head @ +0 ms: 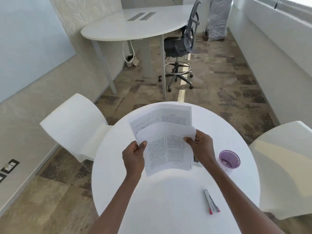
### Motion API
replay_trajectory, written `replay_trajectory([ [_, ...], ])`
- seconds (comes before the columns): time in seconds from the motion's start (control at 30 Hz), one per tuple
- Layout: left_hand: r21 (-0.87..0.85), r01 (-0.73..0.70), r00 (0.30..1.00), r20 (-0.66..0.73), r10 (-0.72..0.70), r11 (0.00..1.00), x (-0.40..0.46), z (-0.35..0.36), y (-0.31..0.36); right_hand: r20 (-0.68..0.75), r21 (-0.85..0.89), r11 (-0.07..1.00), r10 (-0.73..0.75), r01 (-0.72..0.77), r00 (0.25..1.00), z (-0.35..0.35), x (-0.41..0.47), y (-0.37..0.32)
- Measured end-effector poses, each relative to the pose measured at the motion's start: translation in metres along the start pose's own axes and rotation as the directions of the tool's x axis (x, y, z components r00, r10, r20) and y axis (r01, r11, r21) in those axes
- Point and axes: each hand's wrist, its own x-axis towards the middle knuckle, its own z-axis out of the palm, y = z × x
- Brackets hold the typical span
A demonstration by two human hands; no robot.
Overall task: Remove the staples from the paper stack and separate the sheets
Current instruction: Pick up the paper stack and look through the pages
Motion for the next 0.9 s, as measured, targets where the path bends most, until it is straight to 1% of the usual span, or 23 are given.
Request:
replay_trajectory([
  [0.07, 0.053, 0.026, 1.000, -0.008, -0.026, 0.998, -0.001, -0.005, -0.019, 0.018, 0.002, 0.997, 0.073, -0.073, 0.997, 0.007, -0.004, 0.020],
  [0.1, 0.091, 0.046, 0.999, -0.007, -0.046, 0.995, -0.002, -0.007, -0.028, 0.034, -0.030, 0.994, 0.106, -0.105, 0.994, 0.010, -0.006, 0.030],
  [0.2, 0.191, 0.092, 0.996, -0.007, -0.092, 0.977, -0.006, -0.009, -0.051, 0.097, -0.246, 0.962, 0.145, -0.117, 0.985, 0.025, -0.016, 0.054],
  [0.23, 0.220, 0.093, 0.996, -0.011, -0.093, 0.971, -0.006, -0.008, -0.053, 0.105, -0.284, 0.952, 0.149, -0.114, 0.983, 0.029, -0.020, 0.056],
  [0.37, 0.242, 0.026, 1.000, -0.011, -0.025, 0.970, 0.001, -0.004, -0.038, 0.026, -0.279, 0.956, 0.105, -0.093, 0.994, 0.034, -0.012, 0.045],
  [0.47, 0.204, -0.013, 1.000, 0.018, 0.009, 0.979, 0.011, -0.006, -0.018, -0.024, -0.196, 0.975, 0.104, -0.107, 0.994, 0.030, 0.000, 0.026],
  [0.53, 0.137, -0.018, 0.998, 0.056, 0.011, 0.990, 0.018, -0.008, -0.005, -0.044, -0.111, 0.986, 0.119, -0.123, 0.992, 0.025, 0.005, 0.015],
  [0.63, 0.006, 0.027, 0.991, 0.131, -0.028, 1.000, 0.028, -0.012, 0.013, -0.051, 0.074, 0.984, 0.164, -0.160, 0.985, 0.015, 0.012, 0.001],
  [0.7, -0.099, 0.071, 0.981, 0.189, -0.051, 0.993, 0.030, -0.012, 0.022, -0.063, 0.168, 0.969, 0.192, -0.180, 0.979, 0.009, 0.014, -0.005],
  [0.8, -0.220, 0.105, 0.975, 0.216, -0.057, 0.970, 0.027, -0.013, 0.027, -0.068, 0.254, 0.947, 0.222, -0.199, 0.973, 0.006, 0.012, -0.008],
  [0.9, -0.283, 0.109, 0.978, 0.204, -0.051, 0.953, 0.025, -0.010, 0.034, -0.085, 0.276, 0.940, 0.232, -0.201, 0.969, 0.004, 0.012, -0.008],
])
